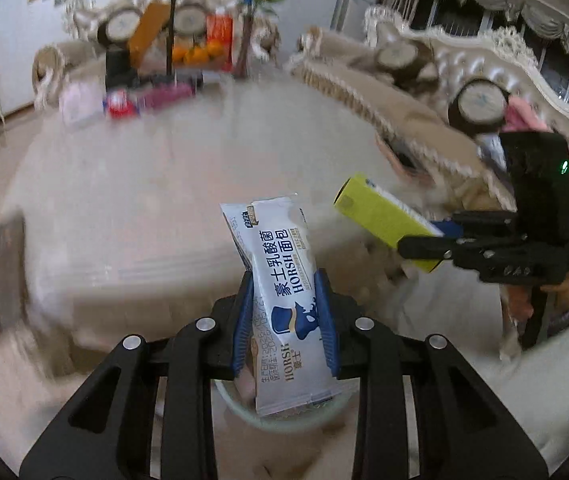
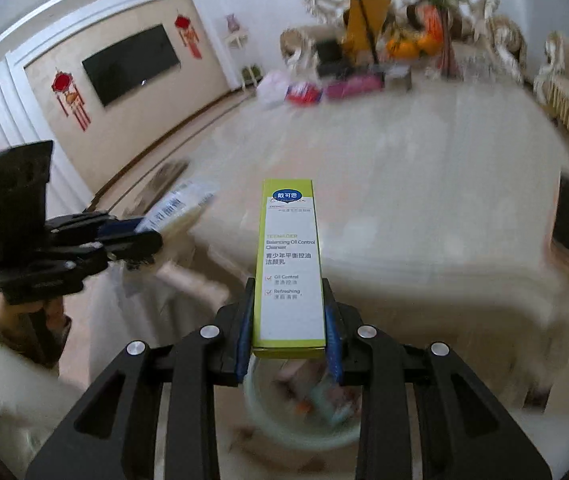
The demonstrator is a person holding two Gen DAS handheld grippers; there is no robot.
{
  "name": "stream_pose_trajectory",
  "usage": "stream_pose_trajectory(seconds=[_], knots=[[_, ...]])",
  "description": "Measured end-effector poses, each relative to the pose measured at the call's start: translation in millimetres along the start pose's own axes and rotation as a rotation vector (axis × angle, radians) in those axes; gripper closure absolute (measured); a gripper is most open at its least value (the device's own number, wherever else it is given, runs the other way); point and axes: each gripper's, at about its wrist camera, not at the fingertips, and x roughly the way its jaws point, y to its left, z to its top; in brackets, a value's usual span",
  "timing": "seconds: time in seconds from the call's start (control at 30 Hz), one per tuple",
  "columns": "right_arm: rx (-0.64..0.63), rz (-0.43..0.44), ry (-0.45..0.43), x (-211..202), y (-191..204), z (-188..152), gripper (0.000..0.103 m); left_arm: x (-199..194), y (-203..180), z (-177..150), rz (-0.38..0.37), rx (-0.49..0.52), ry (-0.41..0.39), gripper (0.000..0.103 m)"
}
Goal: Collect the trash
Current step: 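Drop the bread bag and yellow-green box into the wastebasket from both tools, then grasp the red-blue wipes pack with left tool while right tool grasps silver box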
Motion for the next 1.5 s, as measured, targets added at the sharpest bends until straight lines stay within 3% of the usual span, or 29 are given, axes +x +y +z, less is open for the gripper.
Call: stream_pose_trajectory(seconds=[0.13,0.23,0.4,0.43,0.47,0.5,0.53,0.57,0.83,1.03,1.13,1.23,1.5], knots=[[0.068,-0.044,0.11,27.9,-8.8,-32.7,0.075,37.2,-4.2,-45.7,-0.03,-0.041,0.152,0.073],[0.083,-0.116,0.216,69.8,-21.6,-45.6,0.075,81.1,-1.8,-61.4,-0.046,-0.05,0.258,0.073],[0.06,-0.167,0.29,108.3,-27.8,-54.1,0.075,137.4,7.4,-81.9,-0.001,-0.074,0.414,0.072],[0.052,-0.183,0.294,115.4,-29.1,-53.2,0.074,140.9,9.7,-83.5,0.005,-0.084,0.422,0.061],[0.047,-0.186,0.299,116.9,-29.4,-58.6,0.066,144.1,12.2,-83.6,0.013,-0.096,0.424,0.03],[0.041,-0.195,0.311,121.9,-29.9,-58.9,0.054,145.3,14.4,-83.2,0.028,-0.106,0.423,0.018],[0.04,-0.208,0.316,123.2,-31.5,-59.9,0.022,144.6,17.1,-82.6,0.048,-0.115,0.413,0.013],[0.041,-0.226,0.309,118.8,-32.9,-62.6,0.016,142.1,19.0,-81.9,0.059,-0.113,0.395,0.013],[0.033,-0.221,0.287,94.0,-23.7,-61.4,0.016,107.9,21.9,-69.7,0.069,-0.111,0.315,0.013],[0.02,-0.188,0.171,54.6,-10.3,-24.4,0.016,49.2,21.9,-20.5,0.072,-0.09,0.17,0.013],[0.014,-0.181,0.068,30.3,-12.8,12.9,0.016,30.5,32.6,19.9,0.092,-0.066,0.091,0.013],[-0.006,-0.286,-0.044,17.4,-25.7,66.4,0.016,32.5,54.4,70.5,0.196,-0.046,0.035,0.013],[0.053,-0.41,-0.195,42.6,-77.9,189.7,0.016,75.6,142.1,189.3,0.391,-0.22,-0.125,0.013]])
